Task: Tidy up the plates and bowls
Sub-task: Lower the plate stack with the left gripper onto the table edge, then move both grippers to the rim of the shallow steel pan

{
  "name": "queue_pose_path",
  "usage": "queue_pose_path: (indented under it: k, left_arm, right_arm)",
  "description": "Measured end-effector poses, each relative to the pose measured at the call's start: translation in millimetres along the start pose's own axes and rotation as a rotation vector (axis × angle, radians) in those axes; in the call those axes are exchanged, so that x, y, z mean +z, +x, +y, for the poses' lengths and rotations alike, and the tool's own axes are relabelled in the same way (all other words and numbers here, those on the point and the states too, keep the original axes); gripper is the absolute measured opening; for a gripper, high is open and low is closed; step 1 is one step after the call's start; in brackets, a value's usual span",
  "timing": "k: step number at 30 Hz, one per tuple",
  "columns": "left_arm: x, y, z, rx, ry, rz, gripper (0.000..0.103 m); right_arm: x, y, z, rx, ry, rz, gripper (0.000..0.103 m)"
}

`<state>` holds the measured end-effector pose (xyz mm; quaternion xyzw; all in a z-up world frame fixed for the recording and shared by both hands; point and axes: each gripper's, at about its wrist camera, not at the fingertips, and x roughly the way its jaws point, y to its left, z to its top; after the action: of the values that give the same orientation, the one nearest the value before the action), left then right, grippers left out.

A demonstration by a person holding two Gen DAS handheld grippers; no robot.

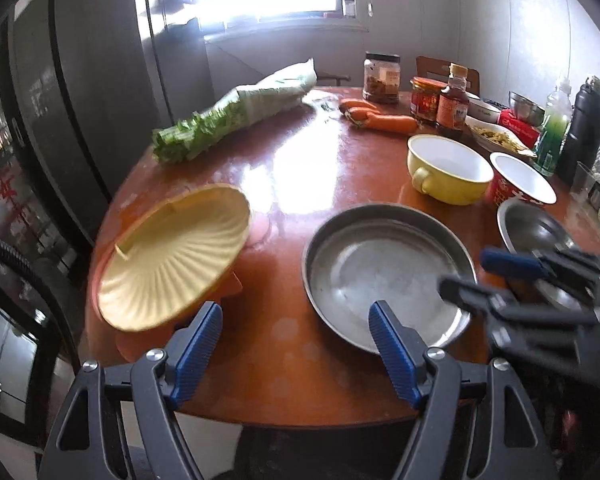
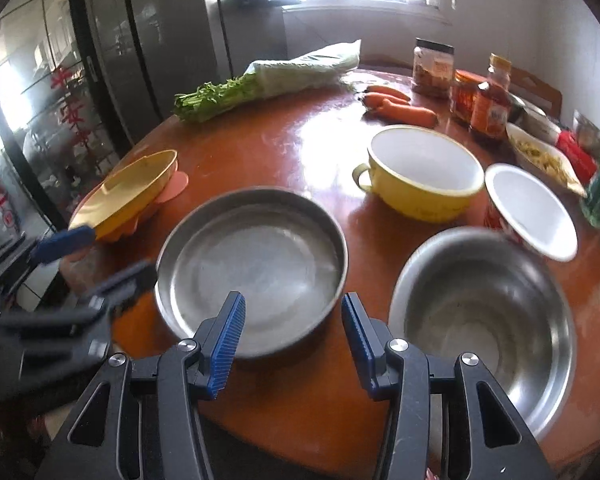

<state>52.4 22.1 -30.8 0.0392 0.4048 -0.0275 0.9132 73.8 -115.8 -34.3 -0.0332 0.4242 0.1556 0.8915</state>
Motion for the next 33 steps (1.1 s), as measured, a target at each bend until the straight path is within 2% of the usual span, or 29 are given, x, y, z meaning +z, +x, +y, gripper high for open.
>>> queue_pose_path:
  k: [7, 9, 12, 15, 17, 19, 23, 33]
  left_arm:
    - [-4.6, 16.2, -10.8, -0.019, 0.004, 0.049, 0.075]
    - [-4.9, 21.7, -13.7, -0.029, 0.0, 0.061, 0.075]
    - [-4.7, 30.2, -16.2, -0.029, -0.017, 0.083, 0.074]
    - [-3.7, 35.5, -18.9, -0.049, -0.03, 0.096, 0.064]
    - [-3.7, 39.3, -22.8, -0.055, -0.025, 0.106, 0.058]
    - [-2.5, 39.3, -26.6, -0.057, -0.017, 0.095, 0.05]
    - [-0.6, 41.0, -26.8, -0.048, -0.035, 0.084, 0.048]
    - [4.8, 33.8, -17.8, -0.058, -0.077, 0.063, 0.048]
  right_arm:
    - [31.3, 31.7, -11.5, -0.036, -0.067, 0.043, 0.051]
    - [37.4, 39.9, -15.4, -0.06, -0.082, 0.052, 0.046]
    - [42.3, 50.0, -17.2, -0.045, -0.1, 0.065, 0.037]
    - [43.4, 58.9, -16.9, -0.018, -0.111, 0.083, 0.028]
    - [42.3, 60.9, -14.9, -0.037, -0.134, 0.08, 0.025]
    - [42.3, 60.0, -15.3, -0.025, -0.133, 0.071, 0.024]
    - [41.2, 57.0, -17.8, -0.025, -0.119, 0.054, 0.024]
    - [38.0, 46.2, -26.6, 0.056, -0.04, 0.02, 0.024]
